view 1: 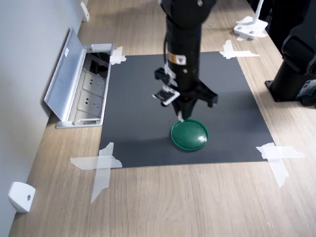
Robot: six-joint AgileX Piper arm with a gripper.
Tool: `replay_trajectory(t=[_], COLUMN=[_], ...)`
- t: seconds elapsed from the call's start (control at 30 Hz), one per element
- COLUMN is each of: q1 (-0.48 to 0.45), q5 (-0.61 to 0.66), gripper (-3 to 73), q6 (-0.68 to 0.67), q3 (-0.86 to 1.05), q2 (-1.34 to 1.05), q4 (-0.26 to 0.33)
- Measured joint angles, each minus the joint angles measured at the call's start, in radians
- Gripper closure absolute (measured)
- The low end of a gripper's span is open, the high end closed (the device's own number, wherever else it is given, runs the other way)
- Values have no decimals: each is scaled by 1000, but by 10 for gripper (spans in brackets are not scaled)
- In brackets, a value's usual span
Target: Grasp a white terminal and put it on the green lid.
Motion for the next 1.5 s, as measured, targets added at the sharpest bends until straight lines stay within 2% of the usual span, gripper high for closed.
replay_trajectory(t=[0.23,0.43,0.57,0.67,0.9,1.0,1.1,1.2,1.27,1.37,1.5], q1=[2,2,2,2,2,2,2,2,2,2,-6], q5=[-98,-121,-121,-121,-131,-147,-155,-172,-175,-196,-256], gripper=[612,610,565,470,105,10,-18,7,73,248,511], q6=[0,-9,-42,-73,-93,-89,-79,-73,-67,-47,7], q3=[79,85,85,85,85,86,88,89,89,90,90], q2=[0,3,4,5,7,0,-43,-116,-166,-234,-329], q4=[0,22,44,57,60,60,60,53,40,23,38])
